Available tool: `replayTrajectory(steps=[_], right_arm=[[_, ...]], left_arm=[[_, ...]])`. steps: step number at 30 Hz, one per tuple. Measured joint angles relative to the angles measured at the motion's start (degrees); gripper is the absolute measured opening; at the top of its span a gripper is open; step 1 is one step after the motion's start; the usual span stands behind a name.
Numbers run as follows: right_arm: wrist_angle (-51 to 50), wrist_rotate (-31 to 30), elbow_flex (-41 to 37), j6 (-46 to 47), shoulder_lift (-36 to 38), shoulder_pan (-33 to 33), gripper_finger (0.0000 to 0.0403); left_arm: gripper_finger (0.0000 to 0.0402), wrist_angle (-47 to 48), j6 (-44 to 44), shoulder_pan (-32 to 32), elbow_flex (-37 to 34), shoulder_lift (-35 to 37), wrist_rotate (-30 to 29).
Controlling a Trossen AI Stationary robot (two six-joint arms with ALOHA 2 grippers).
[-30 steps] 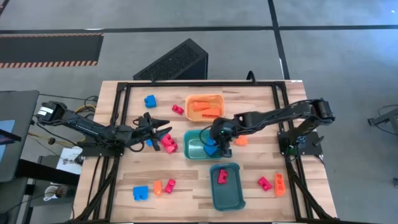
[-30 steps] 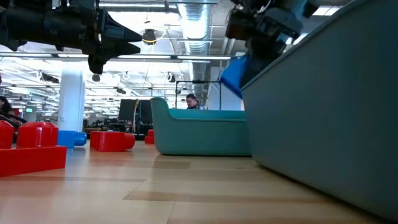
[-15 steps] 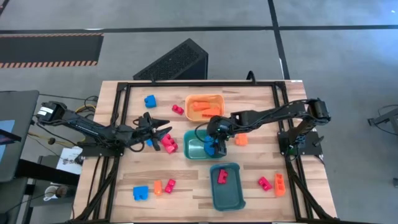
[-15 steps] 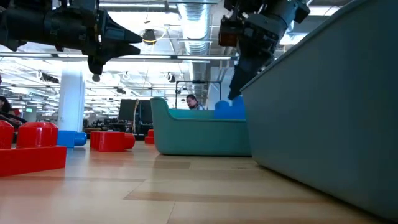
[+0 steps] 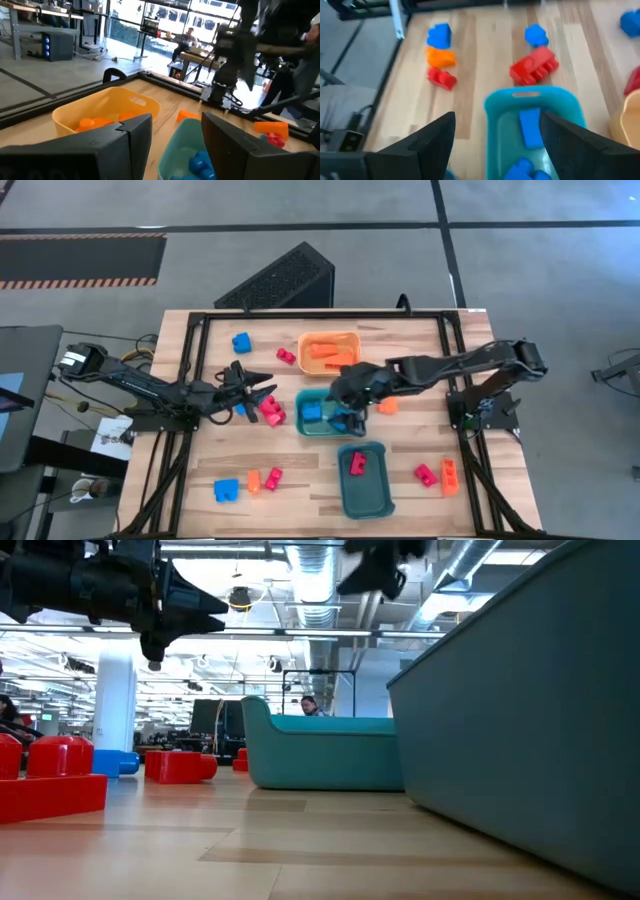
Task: Sort & place blocks by color
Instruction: Put the red game piece into the blue bin
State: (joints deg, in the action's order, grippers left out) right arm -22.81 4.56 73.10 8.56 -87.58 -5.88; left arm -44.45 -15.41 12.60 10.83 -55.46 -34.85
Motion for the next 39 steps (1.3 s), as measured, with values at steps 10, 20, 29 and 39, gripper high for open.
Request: replayTrajectory(steps=[10,20,29,39], right_arm=[[10.5,-5.9,-11.9,1.9,8.4,-4.5,0.0302],[40.2,-17.9,-33.3,-1.2,22.4,-10.0,0.0302],[72.1,-21.9,-49.9,-5.9,24.5,-10.0,0.0302],[82.6,-21.5,-54.0,-0.4,16.7,-7.0,0.0302]], left_arm=[[0.0159,0.6,-0.6,0.0,0.0,0.0,1.7],[0.0159,0.7,-0.7,0.0,0.0,0.0,1.9],[0.0159,1.0,-0.9,0.0,0.0,0.0,0.4],[0.0159,1.0,-0.9,0.0,0.0,0.0,-3.0]])
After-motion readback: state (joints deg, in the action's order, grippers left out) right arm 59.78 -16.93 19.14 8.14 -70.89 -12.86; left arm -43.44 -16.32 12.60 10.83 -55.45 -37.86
